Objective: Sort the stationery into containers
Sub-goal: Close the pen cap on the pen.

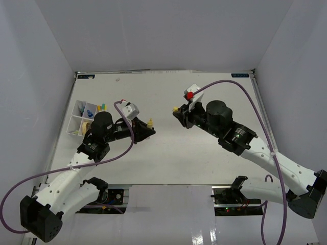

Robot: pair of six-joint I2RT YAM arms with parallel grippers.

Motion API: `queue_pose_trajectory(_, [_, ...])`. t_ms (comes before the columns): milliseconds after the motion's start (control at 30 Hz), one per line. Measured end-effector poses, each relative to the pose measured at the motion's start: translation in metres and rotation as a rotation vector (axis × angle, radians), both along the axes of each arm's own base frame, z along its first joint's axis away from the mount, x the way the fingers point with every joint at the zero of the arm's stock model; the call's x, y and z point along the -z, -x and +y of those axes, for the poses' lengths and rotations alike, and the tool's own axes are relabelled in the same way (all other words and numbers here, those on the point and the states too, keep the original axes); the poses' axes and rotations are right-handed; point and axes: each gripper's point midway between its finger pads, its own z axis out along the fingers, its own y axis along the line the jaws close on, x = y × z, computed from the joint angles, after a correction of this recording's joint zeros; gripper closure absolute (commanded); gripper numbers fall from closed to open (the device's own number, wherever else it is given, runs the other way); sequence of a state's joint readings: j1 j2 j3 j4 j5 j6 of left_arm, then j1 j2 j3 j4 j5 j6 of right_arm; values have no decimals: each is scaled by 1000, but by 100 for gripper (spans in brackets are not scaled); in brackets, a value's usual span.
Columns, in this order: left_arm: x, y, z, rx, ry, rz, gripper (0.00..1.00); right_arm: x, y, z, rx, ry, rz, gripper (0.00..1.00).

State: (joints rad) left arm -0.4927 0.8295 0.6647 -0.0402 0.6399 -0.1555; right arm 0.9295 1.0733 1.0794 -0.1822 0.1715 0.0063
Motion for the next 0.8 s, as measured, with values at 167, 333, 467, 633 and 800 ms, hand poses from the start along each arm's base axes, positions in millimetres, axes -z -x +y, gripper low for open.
queue_pose_trajectory(167, [-24, 10, -20, 180, 50, -55, 96, -37, 6, 9, -137, -129, -79, 91])
queue_pose_trajectory(333, [-34, 19, -30, 300, 80, -91, 96, -64, 21, 25, -286, -220, -144, 92])
queue_pose_trajectory(467, [-39, 28, -30, 345, 100, -130, 96, -75, 33, 36, -385, -285, -171, 92])
queue_pose_trajectory(633, [-39, 37, -25, 364, 111, -162, 97, -79, 46, 49, -499, -349, -165, 92])
queue_pose_trajectory(800, [-40, 41, -22, 373, 117, -175, 97, -77, 58, 63, -605, -404, -132, 92])
